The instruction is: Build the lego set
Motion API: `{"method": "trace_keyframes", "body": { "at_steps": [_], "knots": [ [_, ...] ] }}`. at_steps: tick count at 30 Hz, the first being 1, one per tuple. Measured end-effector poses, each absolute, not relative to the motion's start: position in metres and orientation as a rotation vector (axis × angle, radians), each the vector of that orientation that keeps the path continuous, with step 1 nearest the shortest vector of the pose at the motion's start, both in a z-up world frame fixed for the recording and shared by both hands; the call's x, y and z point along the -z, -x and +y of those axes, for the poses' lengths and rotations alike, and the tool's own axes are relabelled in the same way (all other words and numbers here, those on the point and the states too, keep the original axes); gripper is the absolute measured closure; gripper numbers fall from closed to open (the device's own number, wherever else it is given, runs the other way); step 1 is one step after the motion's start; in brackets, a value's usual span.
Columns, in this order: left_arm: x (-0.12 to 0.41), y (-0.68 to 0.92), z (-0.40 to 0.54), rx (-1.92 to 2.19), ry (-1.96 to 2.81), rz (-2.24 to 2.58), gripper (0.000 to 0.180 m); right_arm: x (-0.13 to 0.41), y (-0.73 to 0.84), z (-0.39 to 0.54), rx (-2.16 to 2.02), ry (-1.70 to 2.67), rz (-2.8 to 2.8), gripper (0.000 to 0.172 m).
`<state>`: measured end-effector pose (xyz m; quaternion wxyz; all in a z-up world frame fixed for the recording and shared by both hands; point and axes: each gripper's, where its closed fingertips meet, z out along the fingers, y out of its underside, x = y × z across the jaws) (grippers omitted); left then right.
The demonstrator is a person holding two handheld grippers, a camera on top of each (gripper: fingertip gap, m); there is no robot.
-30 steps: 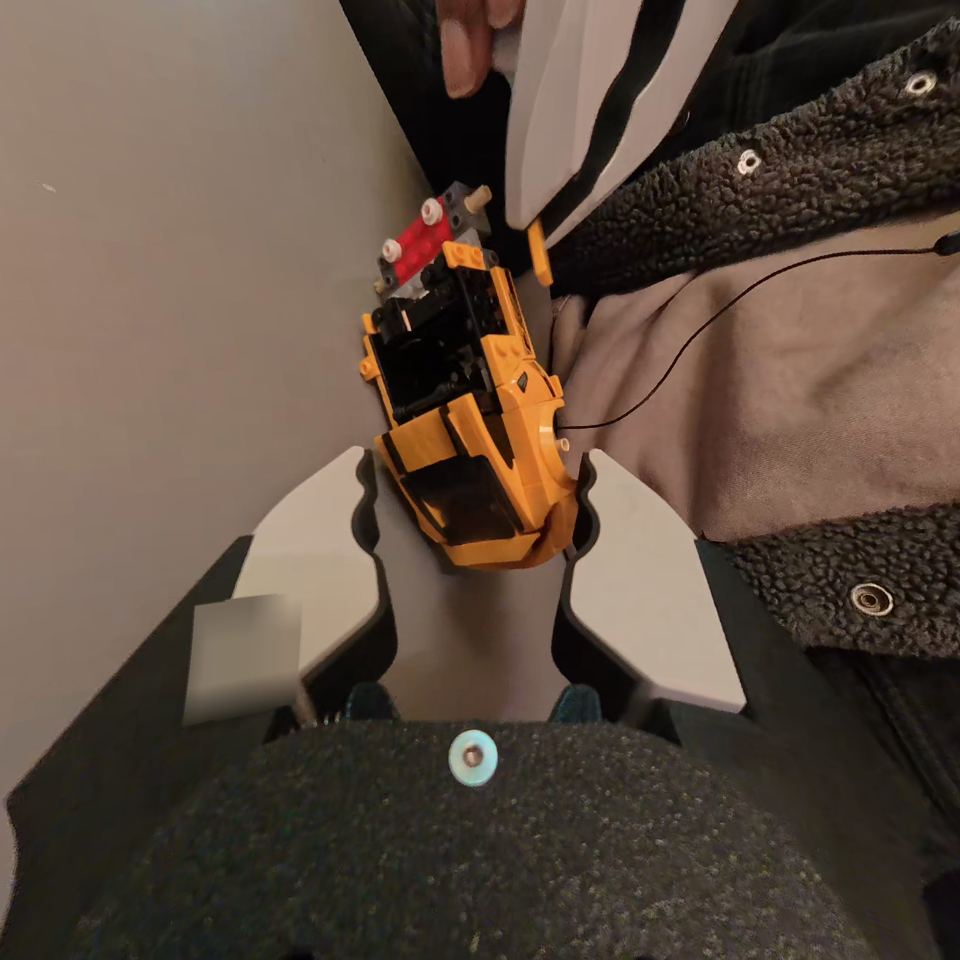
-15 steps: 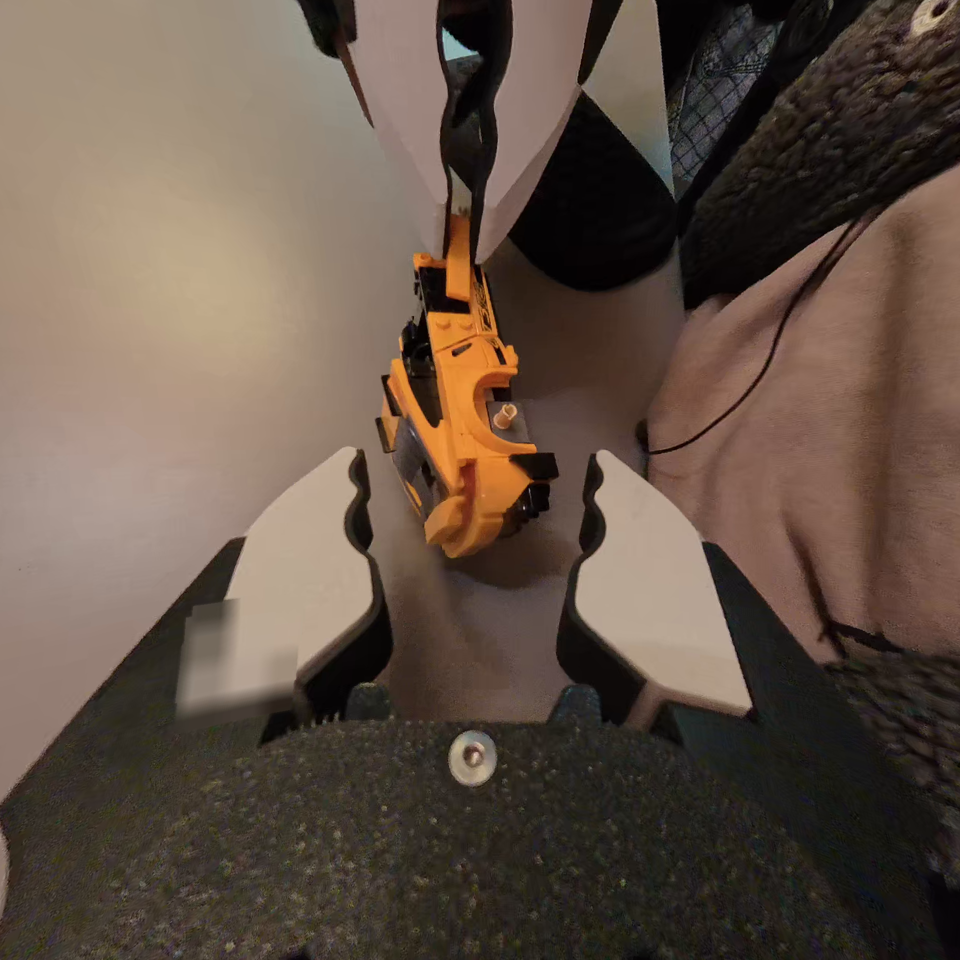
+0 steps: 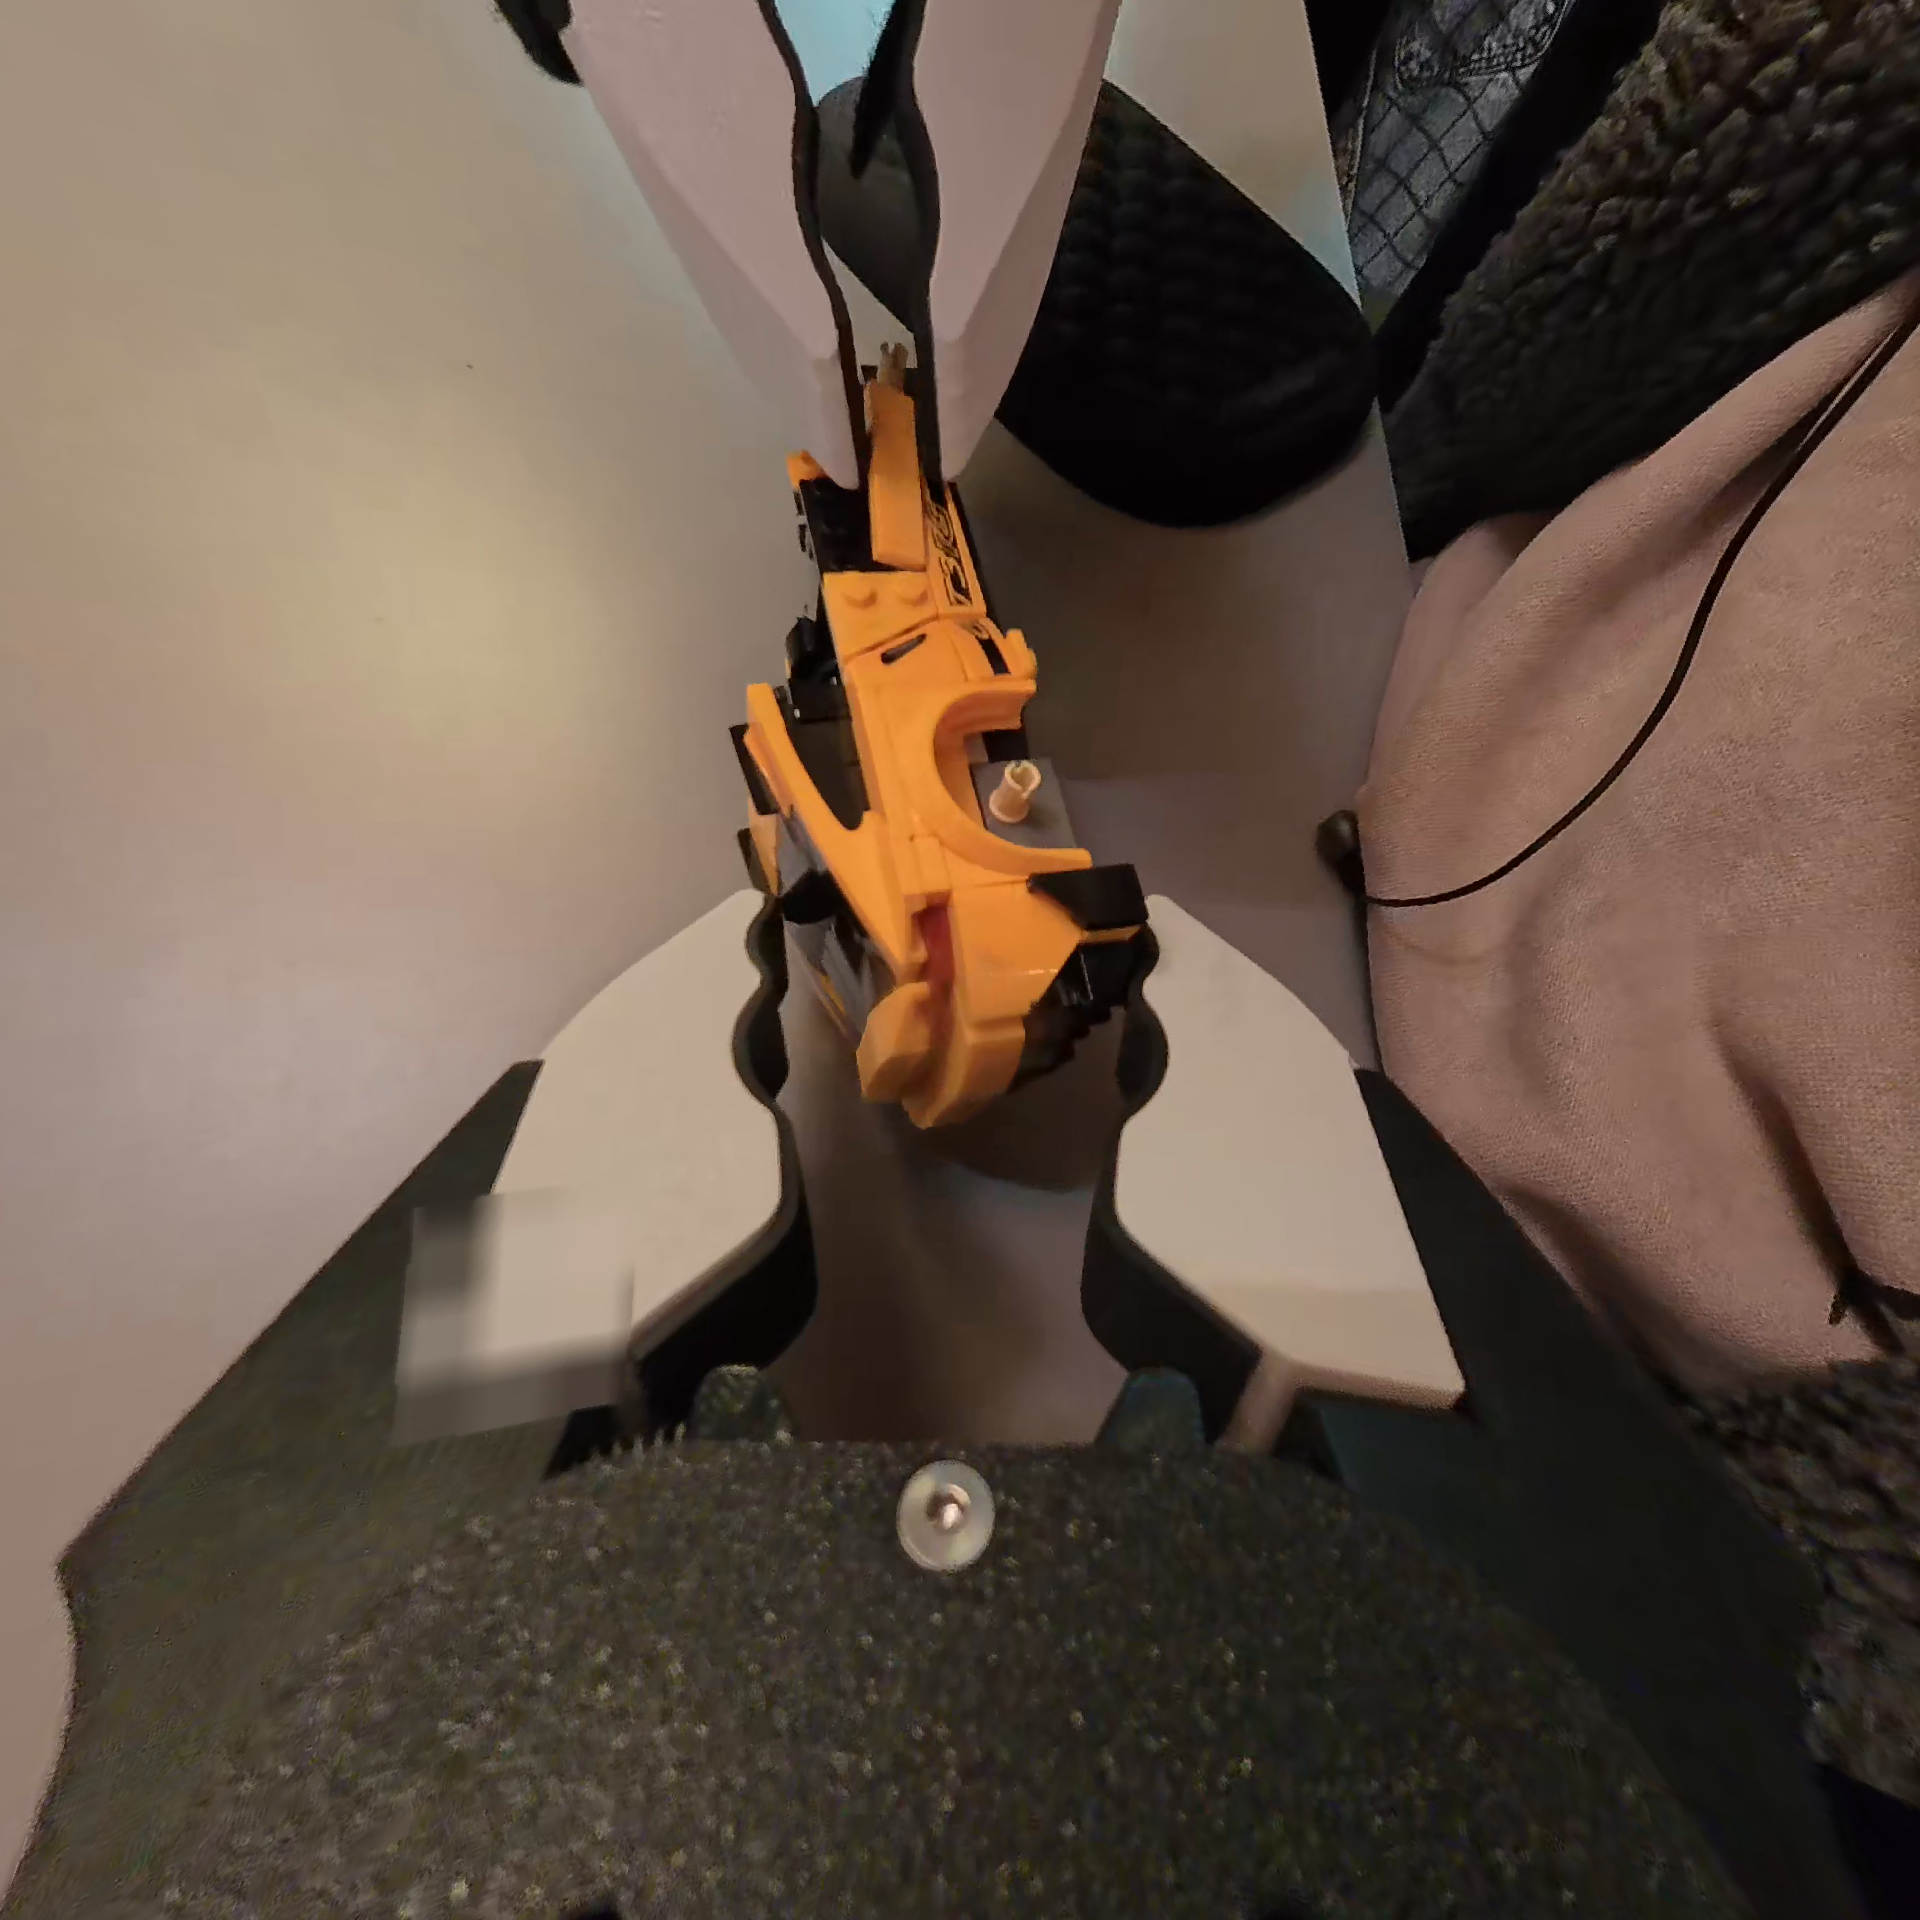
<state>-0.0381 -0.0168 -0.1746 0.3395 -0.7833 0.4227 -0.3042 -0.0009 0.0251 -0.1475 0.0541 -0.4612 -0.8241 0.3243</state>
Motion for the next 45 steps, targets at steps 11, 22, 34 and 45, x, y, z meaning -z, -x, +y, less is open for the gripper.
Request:
{"method": "trace_keyframes", "body": {
  "at_steps": [11, 22, 34, 45],
  "knots": [
    [0.172, 0.038, -0.017, 0.834, 1.999, 1.078, 0.121, 0.147, 0.004, 0.023, -1.037, 1.355, -2.536, 0.158],
    [0.169, 0.040, -0.017, 0.793, 1.960, 1.102, 0.127, 0.139, -0.007, 0.044, -1.240, 1.512, -2.408, 0.156],
    [0.166, 0.042, -0.016, 0.716, 1.916, 1.128, 0.138, 0.145, -0.016, 0.023, -1.768, 1.762, -2.434, 0.142],
    [0.165, 0.040, -0.017, 0.672, 1.893, 1.139, 0.140, 0.149, -0.015, 0.016, -1.946, 1.847, -2.377, 0.150]
  ]
}}
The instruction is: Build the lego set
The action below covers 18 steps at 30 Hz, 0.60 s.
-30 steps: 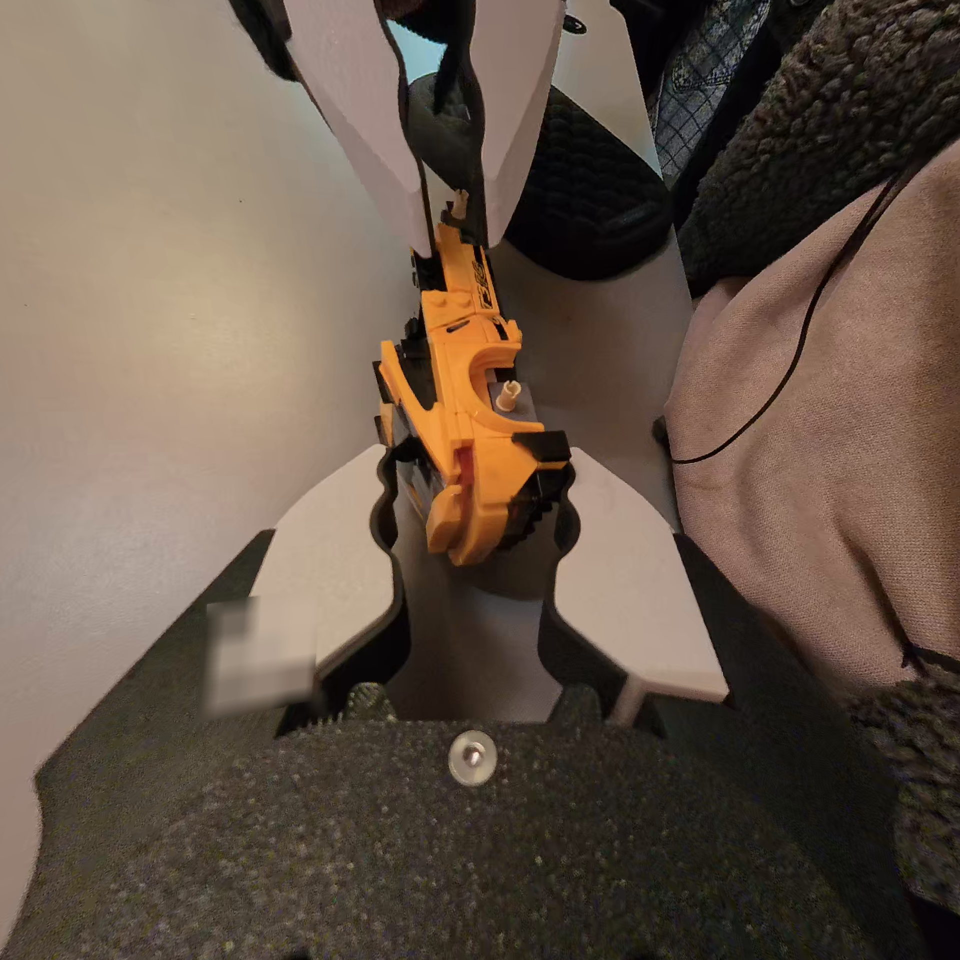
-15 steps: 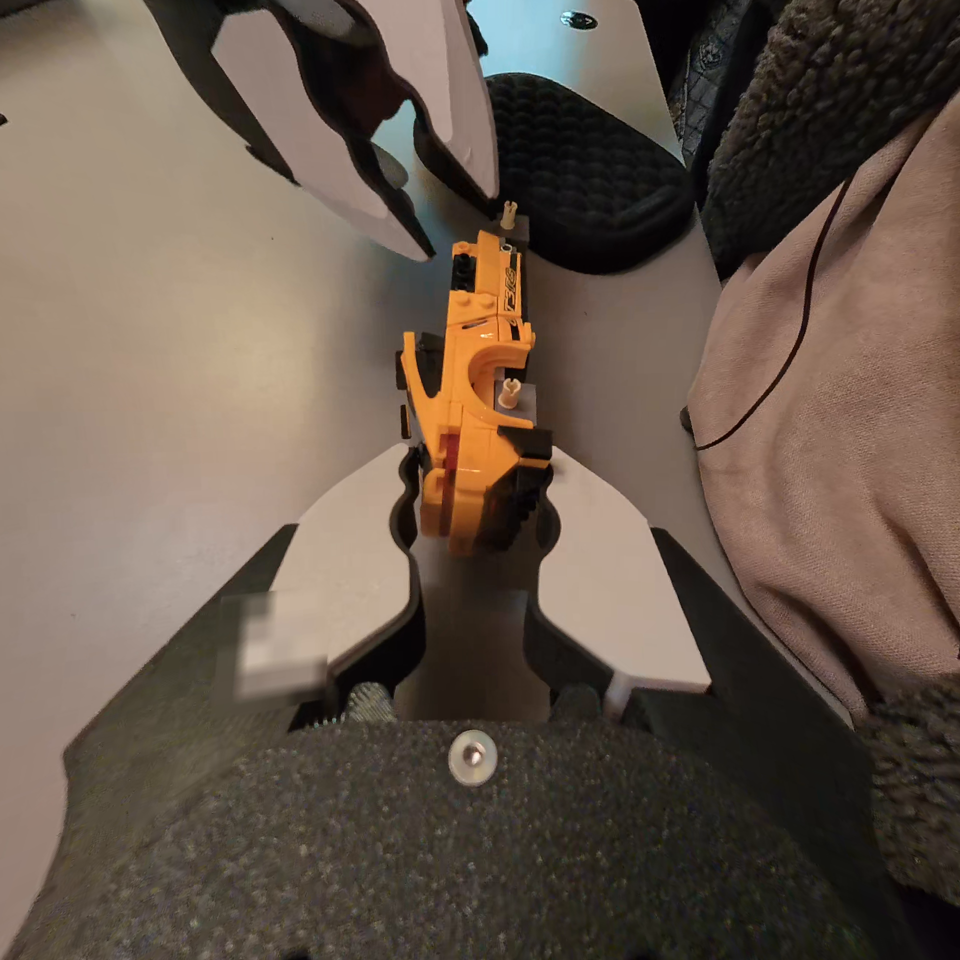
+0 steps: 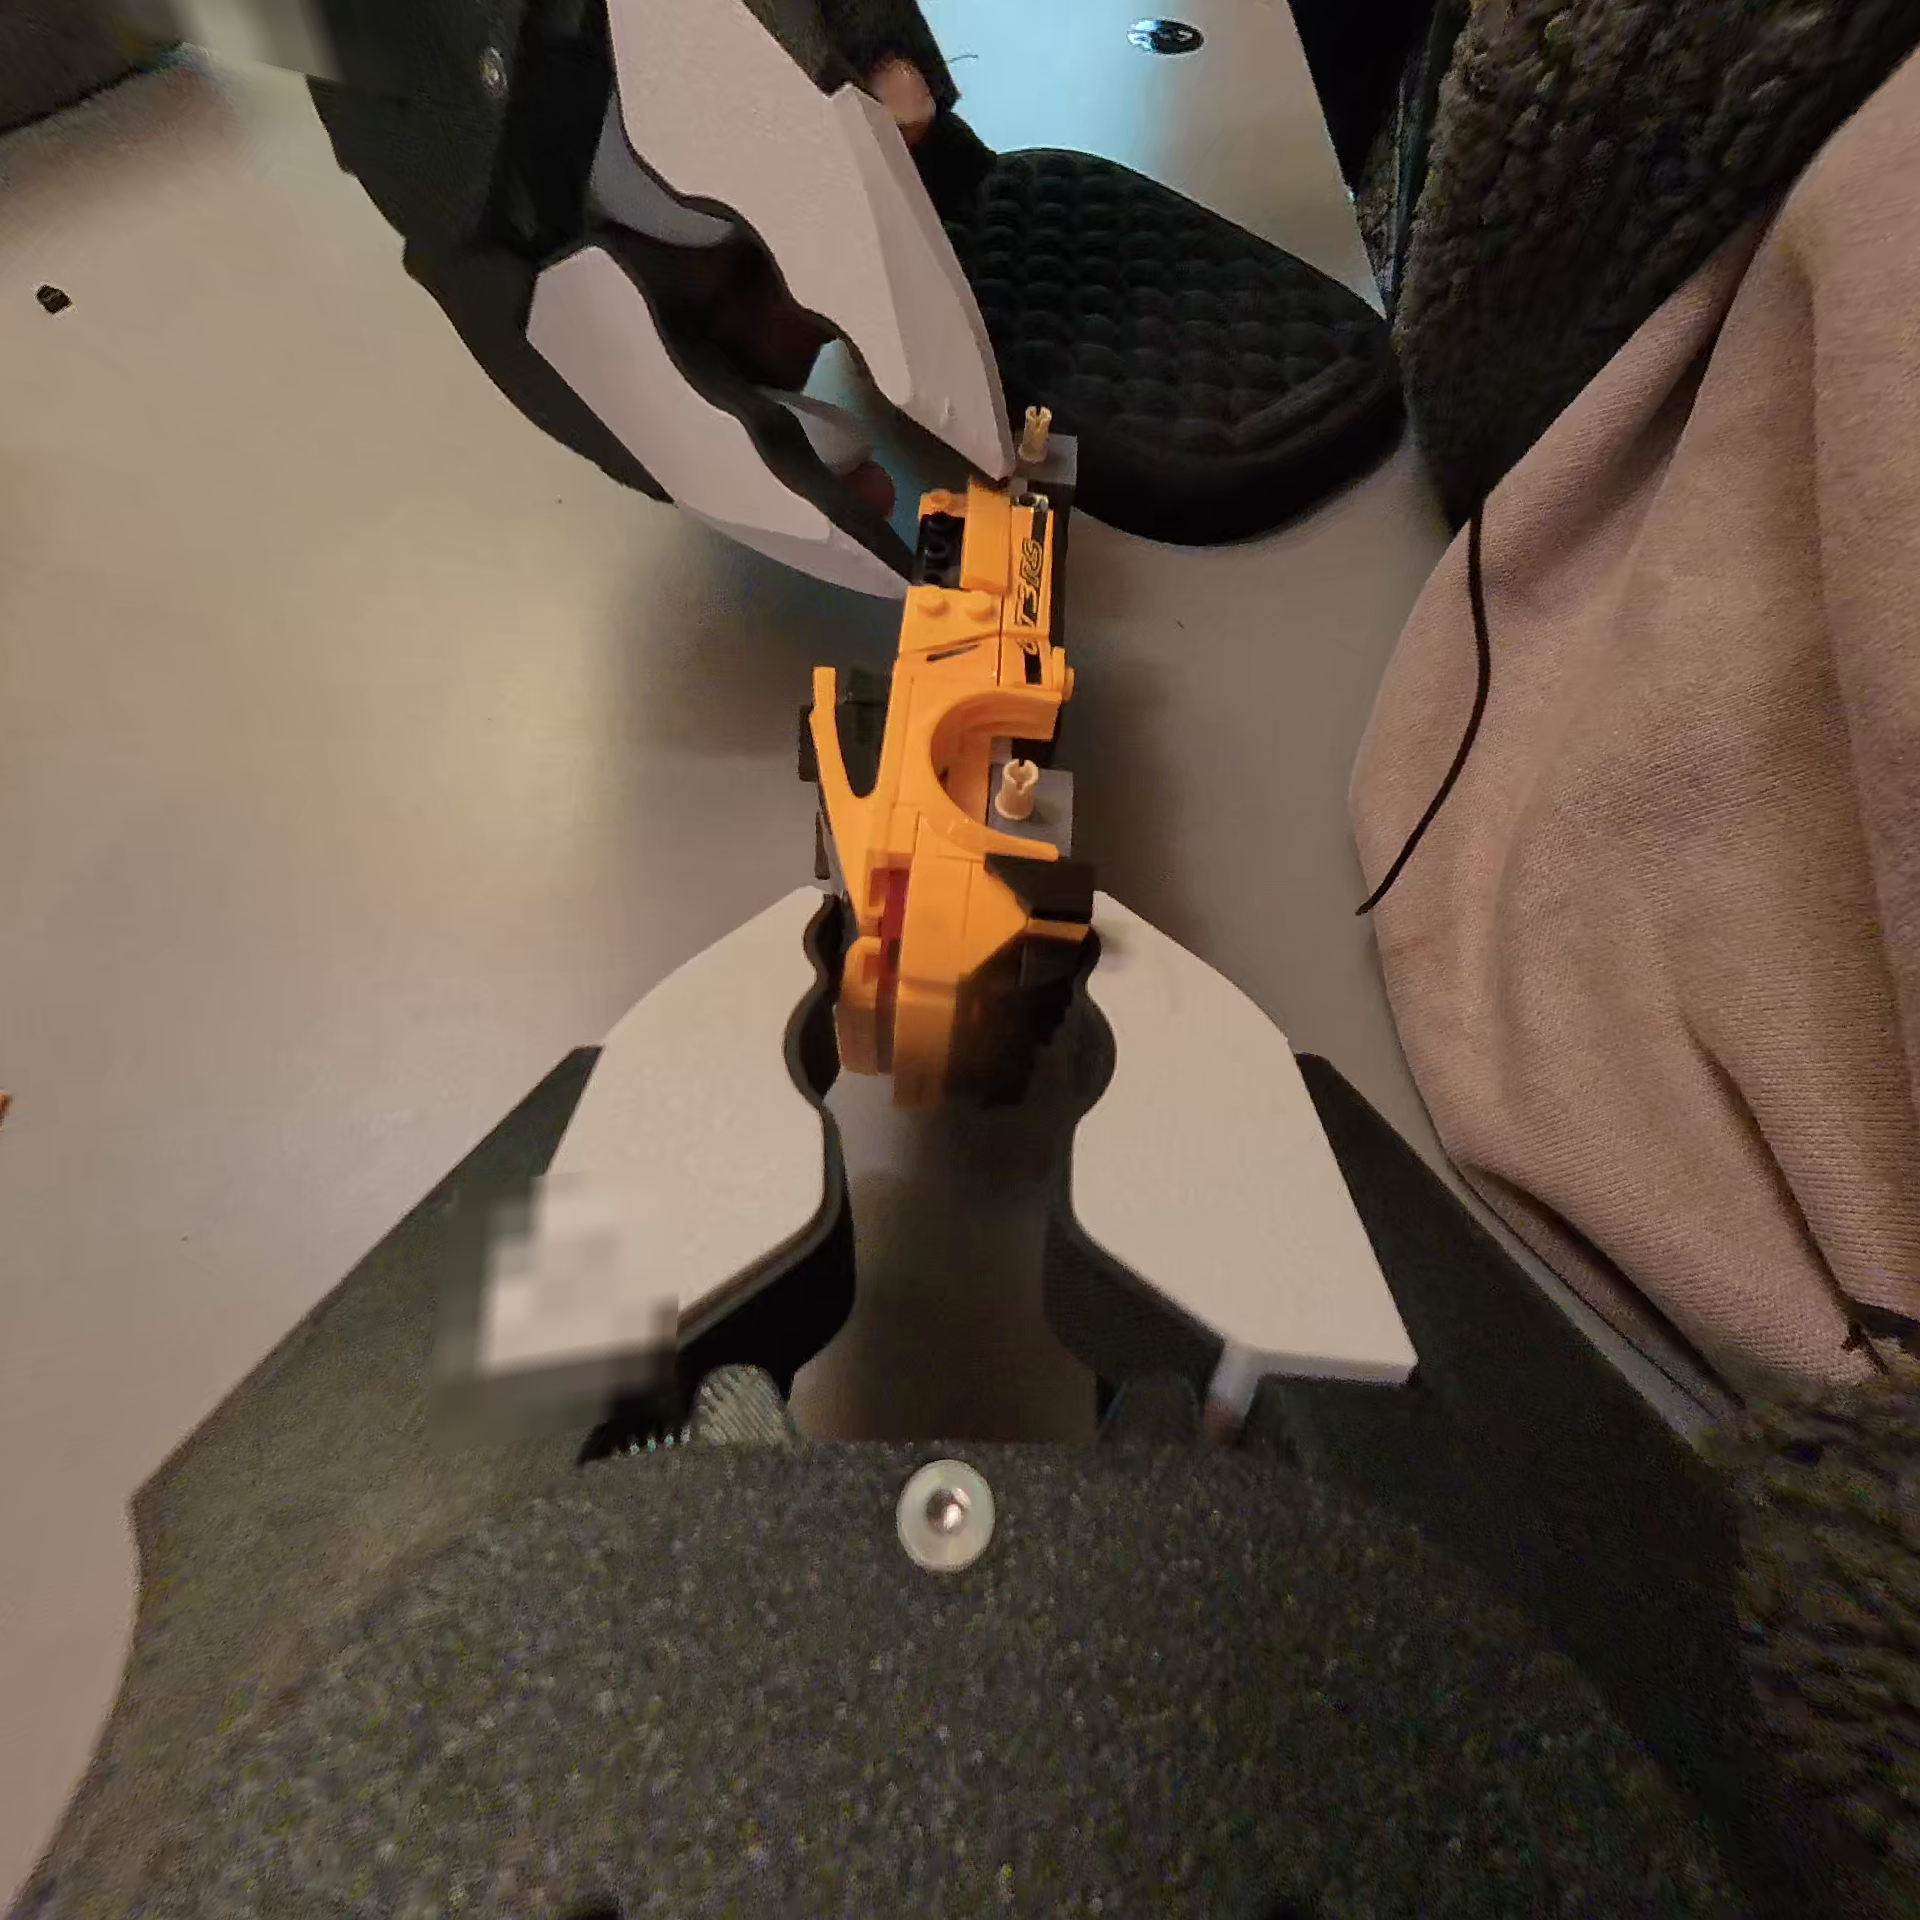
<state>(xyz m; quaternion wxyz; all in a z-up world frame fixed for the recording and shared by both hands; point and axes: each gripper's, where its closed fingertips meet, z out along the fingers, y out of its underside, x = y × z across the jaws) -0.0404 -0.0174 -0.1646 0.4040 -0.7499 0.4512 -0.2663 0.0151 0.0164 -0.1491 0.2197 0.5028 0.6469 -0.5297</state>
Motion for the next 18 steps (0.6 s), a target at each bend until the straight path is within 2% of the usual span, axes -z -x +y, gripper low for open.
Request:
{"method": "trace_keyframes", "body": {
  "at_steps": [18],
  "knots": [
    [0.165, 0.035, -0.024, 0.625, 1.874, 1.179, 0.140, 0.149, -0.020, 0.000, 1.425, -1.472, 1.717, 0.148]
  ]
}}
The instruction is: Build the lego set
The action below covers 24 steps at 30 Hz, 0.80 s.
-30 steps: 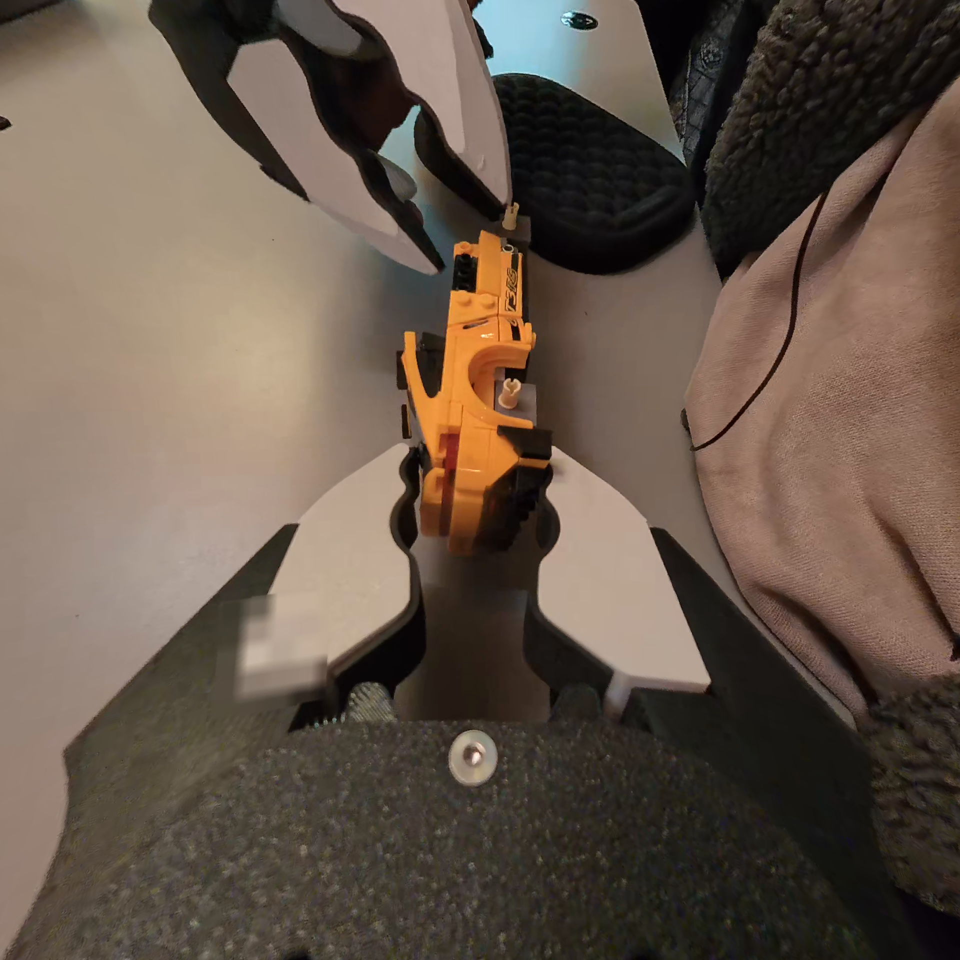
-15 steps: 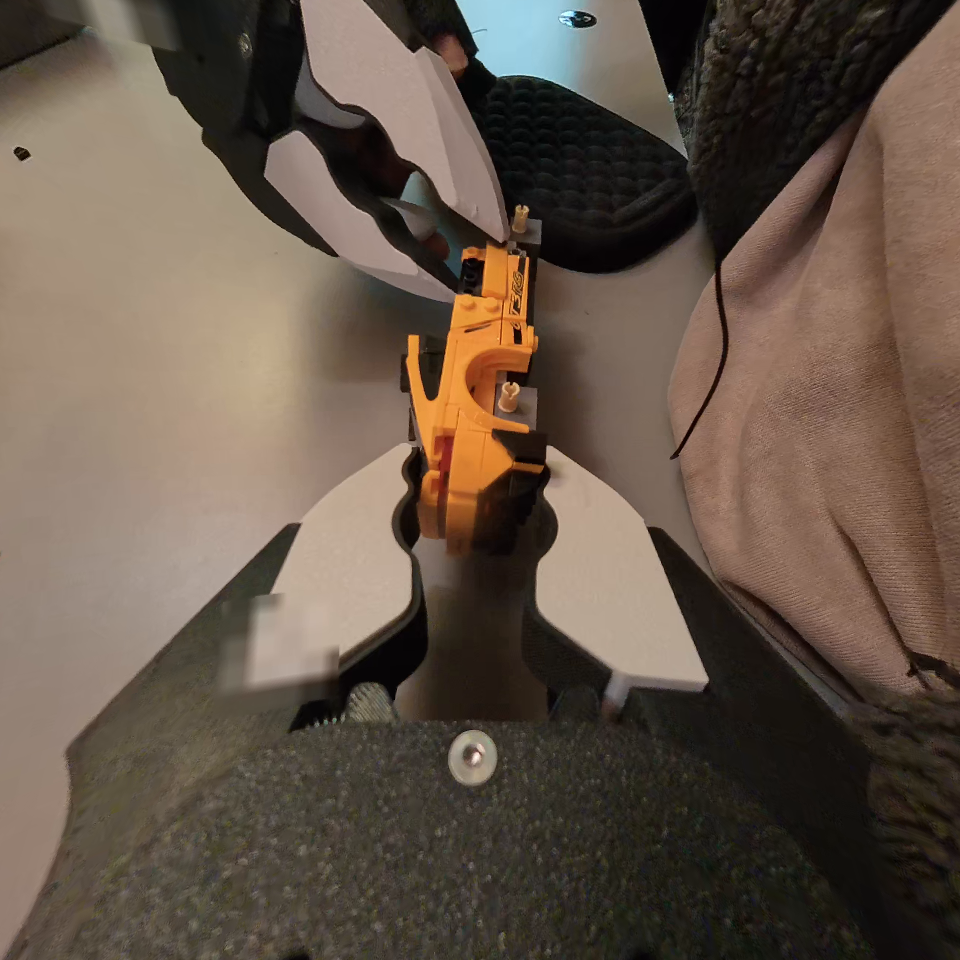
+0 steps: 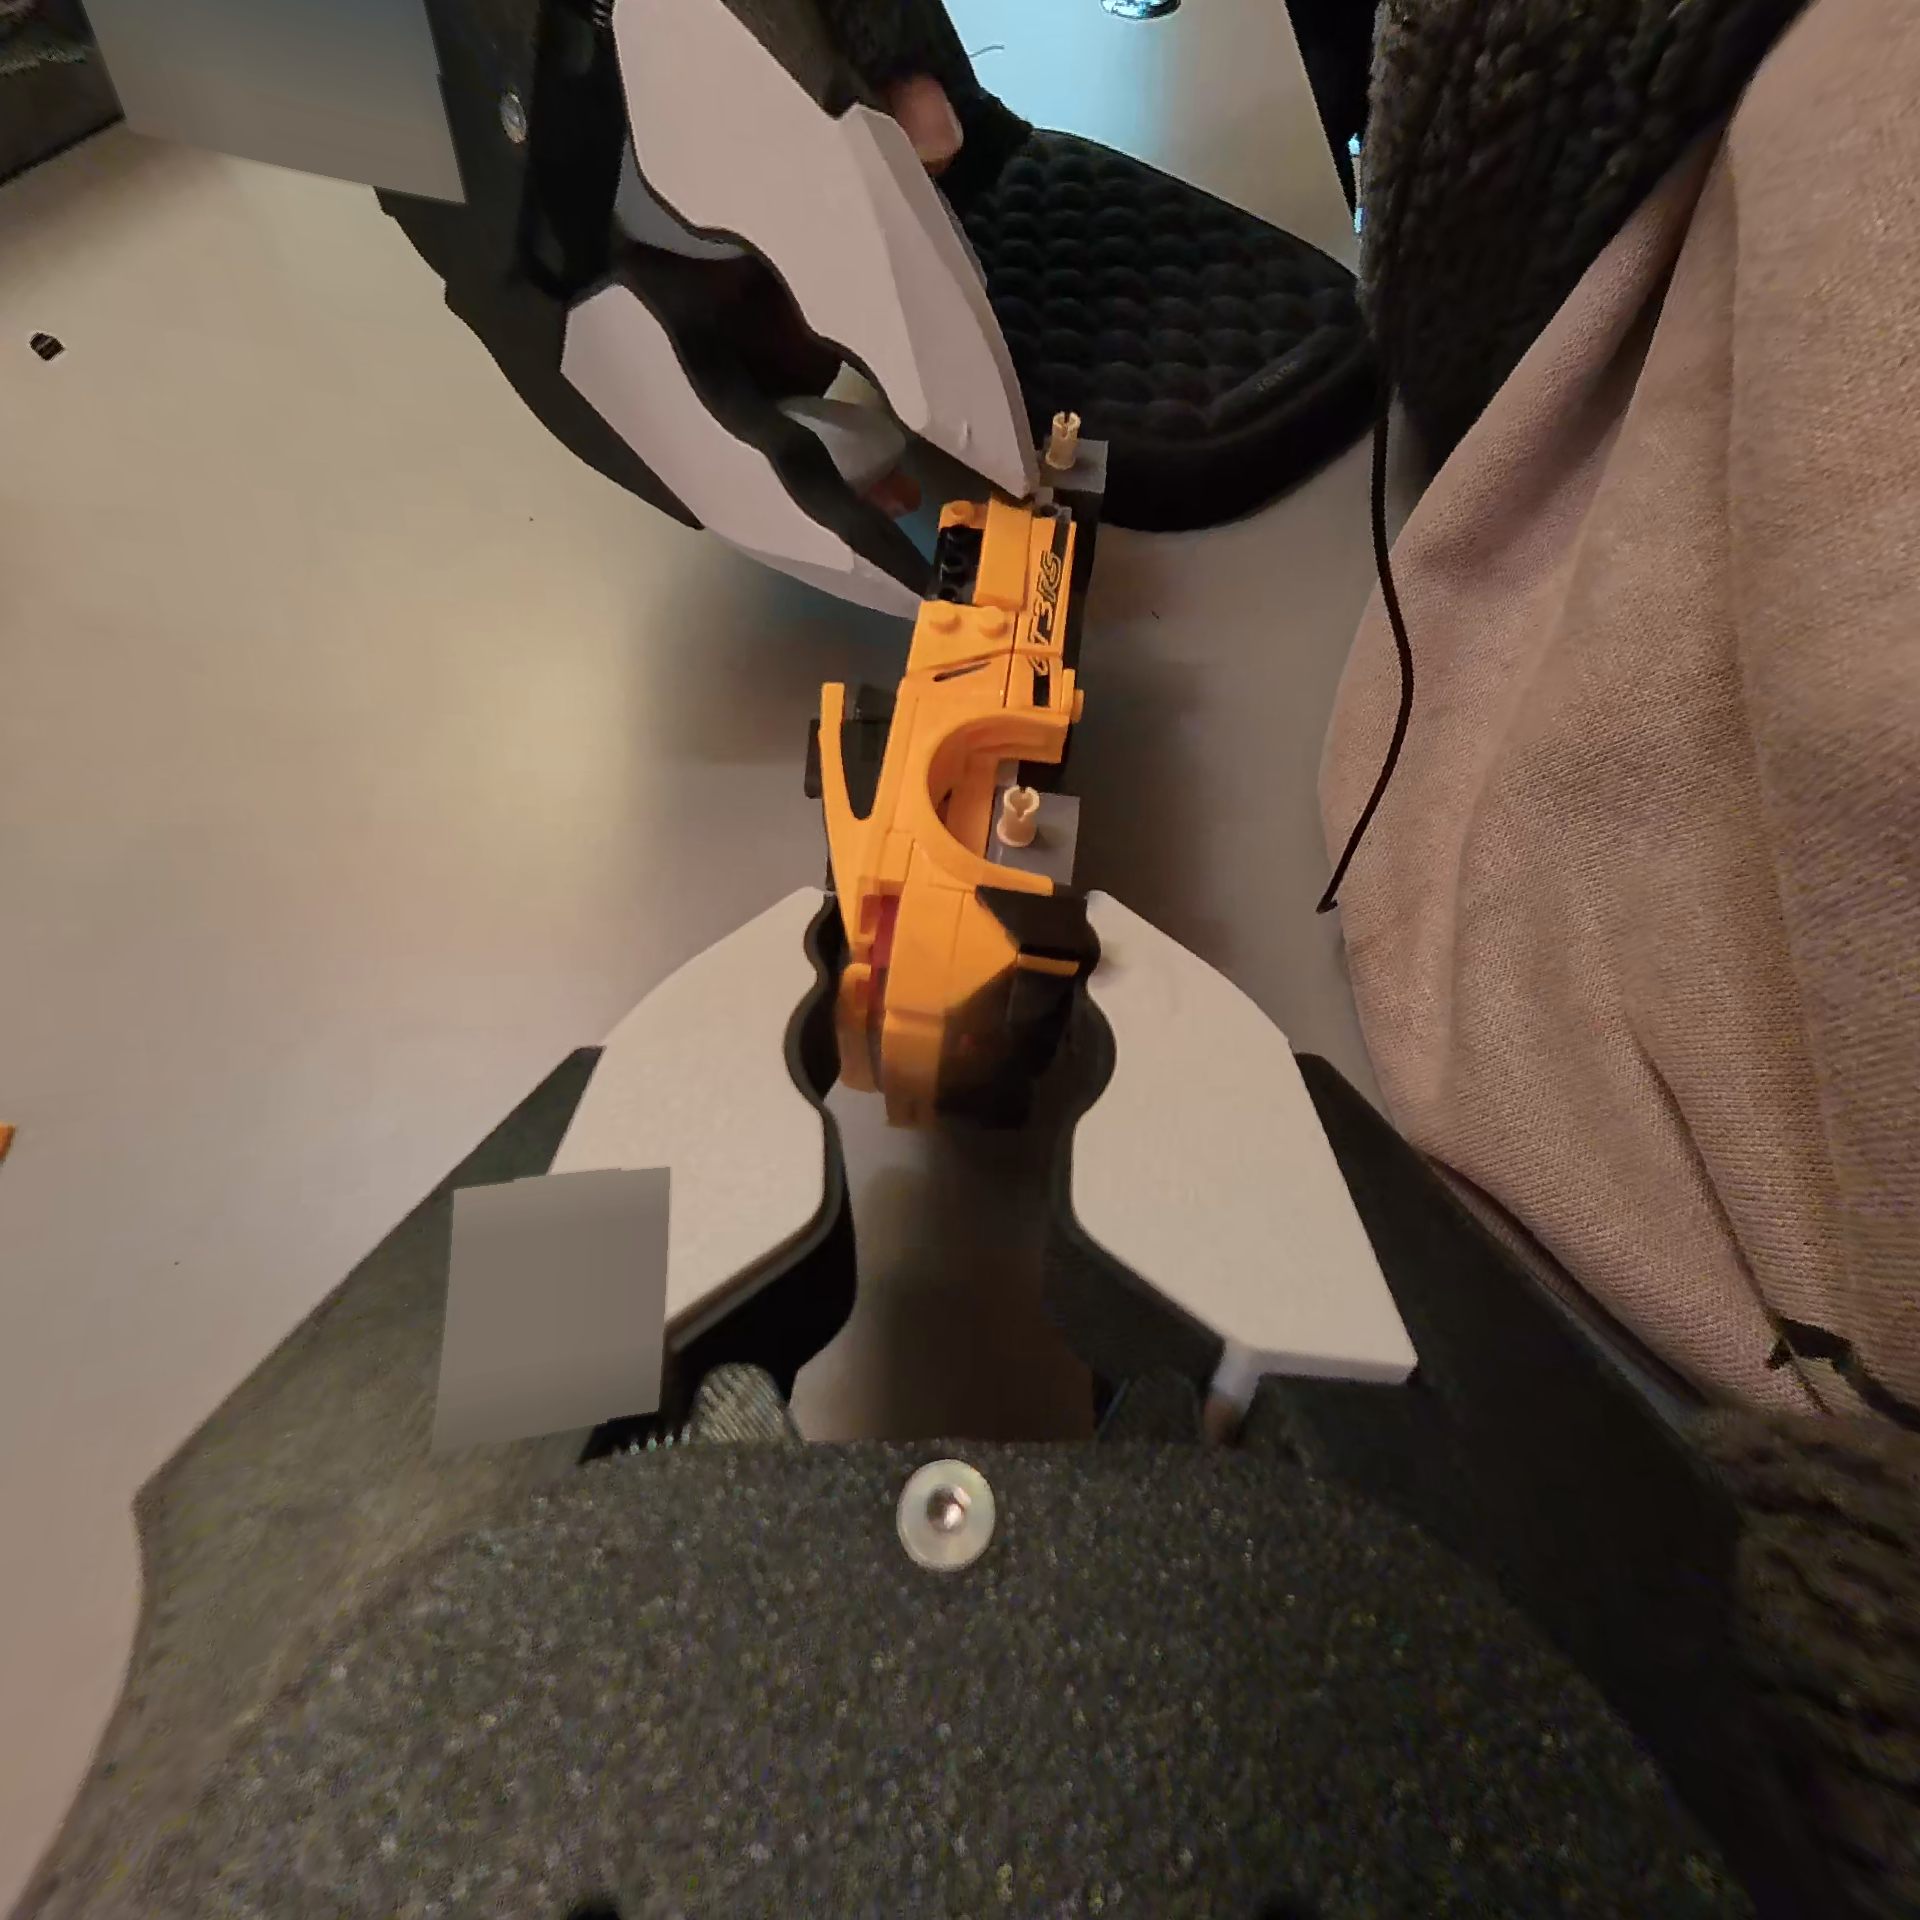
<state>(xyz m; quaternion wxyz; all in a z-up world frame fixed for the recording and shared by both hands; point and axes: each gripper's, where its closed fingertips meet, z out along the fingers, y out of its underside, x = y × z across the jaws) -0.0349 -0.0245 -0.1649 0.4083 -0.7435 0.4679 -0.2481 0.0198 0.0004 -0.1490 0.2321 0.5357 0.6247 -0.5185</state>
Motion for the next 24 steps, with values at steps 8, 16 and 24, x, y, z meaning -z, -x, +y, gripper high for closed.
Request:
{"method": "trace_keyframes", "body": {
  "at_steps": [8, 16, 24],
  "knots": [
    [0.165, 0.034, -0.024, 0.602, 1.866, 1.183, 0.140, 0.149, -0.020, 0.000, 1.440, -1.487, 1.691, 0.148],
    [0.163, 0.034, -0.023, 0.426, 1.698, 1.291, 0.140, 0.145, -0.020, -0.007, 1.490, -1.524, 1.919, 0.150],
    [0.160, 0.033, -0.022, 0.459, 1.680, 1.272, 0.136, 0.144, -0.019, -0.011, 1.524, -1.675, 2.051, 0.154]
  ]
}}
